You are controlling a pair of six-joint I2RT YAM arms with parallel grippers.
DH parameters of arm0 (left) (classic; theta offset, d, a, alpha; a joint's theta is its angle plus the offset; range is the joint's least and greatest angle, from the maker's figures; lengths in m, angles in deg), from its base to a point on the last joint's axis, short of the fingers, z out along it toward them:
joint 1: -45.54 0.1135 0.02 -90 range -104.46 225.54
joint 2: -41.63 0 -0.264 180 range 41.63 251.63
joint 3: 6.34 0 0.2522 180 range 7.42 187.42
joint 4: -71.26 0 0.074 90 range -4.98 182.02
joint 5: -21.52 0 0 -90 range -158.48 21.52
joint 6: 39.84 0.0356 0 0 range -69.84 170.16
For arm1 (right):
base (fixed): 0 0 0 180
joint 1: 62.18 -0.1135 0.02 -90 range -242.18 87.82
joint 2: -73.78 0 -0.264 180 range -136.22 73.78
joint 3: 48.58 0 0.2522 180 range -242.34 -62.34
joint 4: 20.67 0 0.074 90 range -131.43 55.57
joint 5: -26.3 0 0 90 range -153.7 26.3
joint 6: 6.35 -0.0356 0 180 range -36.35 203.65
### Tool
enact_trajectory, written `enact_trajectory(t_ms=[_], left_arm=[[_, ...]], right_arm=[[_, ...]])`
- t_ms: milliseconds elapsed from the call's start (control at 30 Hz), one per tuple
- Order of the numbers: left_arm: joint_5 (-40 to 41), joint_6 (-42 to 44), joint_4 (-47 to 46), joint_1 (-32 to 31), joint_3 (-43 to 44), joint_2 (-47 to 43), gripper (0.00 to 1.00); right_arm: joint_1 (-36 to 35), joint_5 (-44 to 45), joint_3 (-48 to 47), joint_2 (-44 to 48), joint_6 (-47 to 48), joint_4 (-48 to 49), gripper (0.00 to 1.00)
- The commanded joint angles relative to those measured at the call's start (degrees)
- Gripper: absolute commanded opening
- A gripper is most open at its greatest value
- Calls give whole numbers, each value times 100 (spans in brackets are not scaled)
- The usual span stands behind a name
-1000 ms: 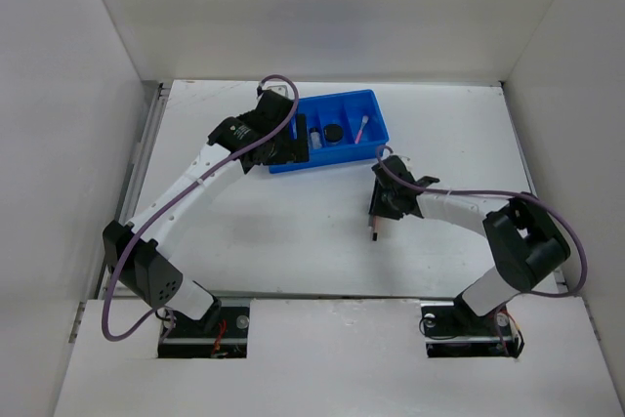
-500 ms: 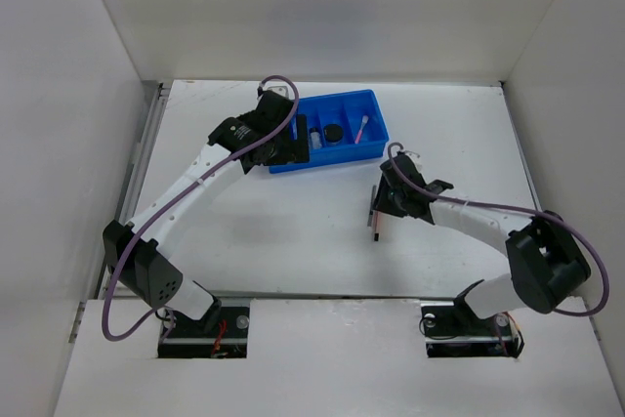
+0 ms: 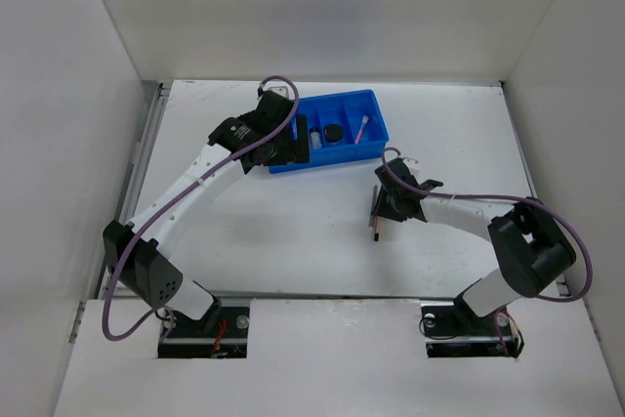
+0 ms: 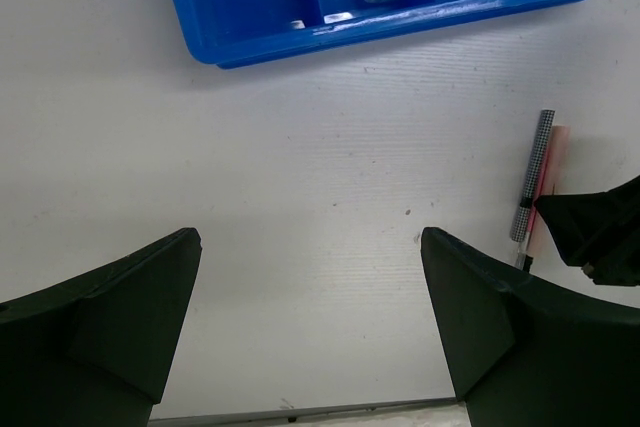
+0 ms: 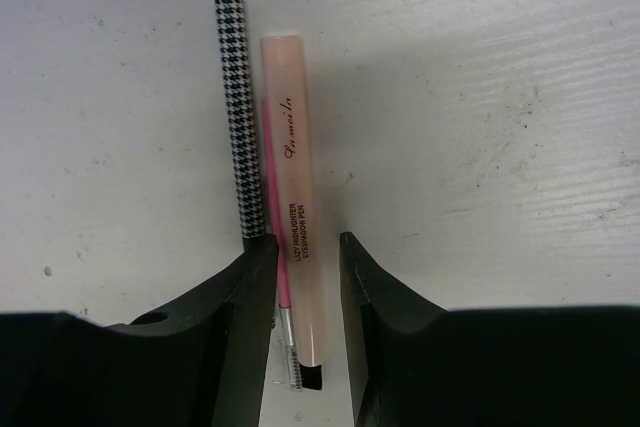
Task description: Organize the makeup
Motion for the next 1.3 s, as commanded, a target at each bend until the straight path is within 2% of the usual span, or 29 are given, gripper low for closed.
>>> enact_trajectory(t_ms=[0,167,400,600,733,833,933,1067,1267], left_arm=[[-29,-35,-54,26,-83,-62,90],[-29,-35,-54,26,-83,-62,89],[-29,-35,-54,26,-83,-9,89],[-29,-35,-54,26,-83,-9,89],[-81,18,-54,26,-83,-9,89],[-82,18,-54,26,-30,44,89],[-134,18,-54,26,-30,44,89],[-135,18,-54,26,22,44,89],[-135,70,-54,26,76,97,89]], right_arm=[[-34,213,-91,-34,-121,40,37],[-34,213,-91,-140,-174,40,36],[-34,327,-39,-140,-227,40,29],[-34,327,-39,-140,-341,-13,29],[-34,327,-39,-140,-455,-66,22],[-34,379,-39,-140,-569,-179,21],[-87,380,-39,-140,-692,-241,21],[-87,380,14,-17,-920,-294,28],[-210,485,67,-17,-1175,-417,28]])
